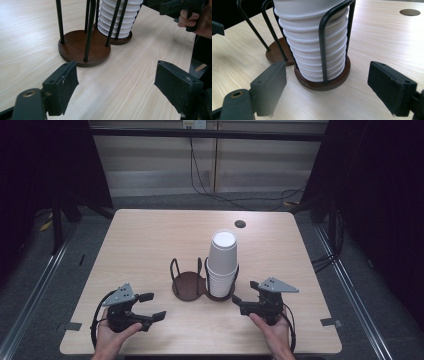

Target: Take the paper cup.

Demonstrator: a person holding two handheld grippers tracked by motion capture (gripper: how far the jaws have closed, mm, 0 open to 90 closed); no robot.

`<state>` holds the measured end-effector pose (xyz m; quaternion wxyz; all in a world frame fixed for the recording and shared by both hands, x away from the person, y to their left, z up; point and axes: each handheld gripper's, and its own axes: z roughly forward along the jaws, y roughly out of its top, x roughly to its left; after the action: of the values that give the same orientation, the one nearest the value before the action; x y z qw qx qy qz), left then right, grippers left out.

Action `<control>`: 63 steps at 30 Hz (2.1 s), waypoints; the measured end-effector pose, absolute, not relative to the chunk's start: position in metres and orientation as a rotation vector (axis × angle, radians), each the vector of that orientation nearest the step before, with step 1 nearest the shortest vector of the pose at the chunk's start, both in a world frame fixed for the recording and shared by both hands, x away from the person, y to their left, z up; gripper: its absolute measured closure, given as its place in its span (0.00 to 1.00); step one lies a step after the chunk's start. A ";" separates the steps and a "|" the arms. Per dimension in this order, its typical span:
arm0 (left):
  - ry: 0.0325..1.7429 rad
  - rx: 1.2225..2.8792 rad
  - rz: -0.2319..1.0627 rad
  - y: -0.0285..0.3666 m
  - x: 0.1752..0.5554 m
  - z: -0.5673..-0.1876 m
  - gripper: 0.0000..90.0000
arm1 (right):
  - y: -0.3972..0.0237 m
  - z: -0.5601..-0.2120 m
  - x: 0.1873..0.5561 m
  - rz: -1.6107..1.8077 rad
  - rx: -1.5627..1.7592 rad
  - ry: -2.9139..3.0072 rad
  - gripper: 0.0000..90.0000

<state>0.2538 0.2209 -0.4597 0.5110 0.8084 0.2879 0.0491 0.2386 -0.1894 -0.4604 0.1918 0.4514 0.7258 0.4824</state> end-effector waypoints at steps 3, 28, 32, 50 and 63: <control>0.693 1.947 0.123 0.221 0.254 -0.460 0.20 | -0.191 -0.460 0.239 1.349 1.267 2.054 0.17; 0.671 1.971 0.106 0.220 0.255 -0.461 0.21 | -0.197 -0.434 0.237 1.519 1.179 2.173 0.23; 0.673 1.975 0.103 0.220 0.255 -0.462 0.21 | -0.195 -0.426 0.238 1.528 1.163 2.183 0.21; 0.692 1.977 0.121 0.222 0.255 -0.462 0.22 | -0.190 -0.403 0.248 1.564 1.060 2.266 0.24; 0.690 1.980 0.133 0.223 0.256 -0.461 0.23 | -0.191 -0.381 0.267 1.557 1.060 2.237 0.21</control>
<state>0.2563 0.2232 -0.4614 0.4971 0.8177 0.2850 0.0551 0.2670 -0.1914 -0.3810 0.1082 0.3602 0.7605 0.5293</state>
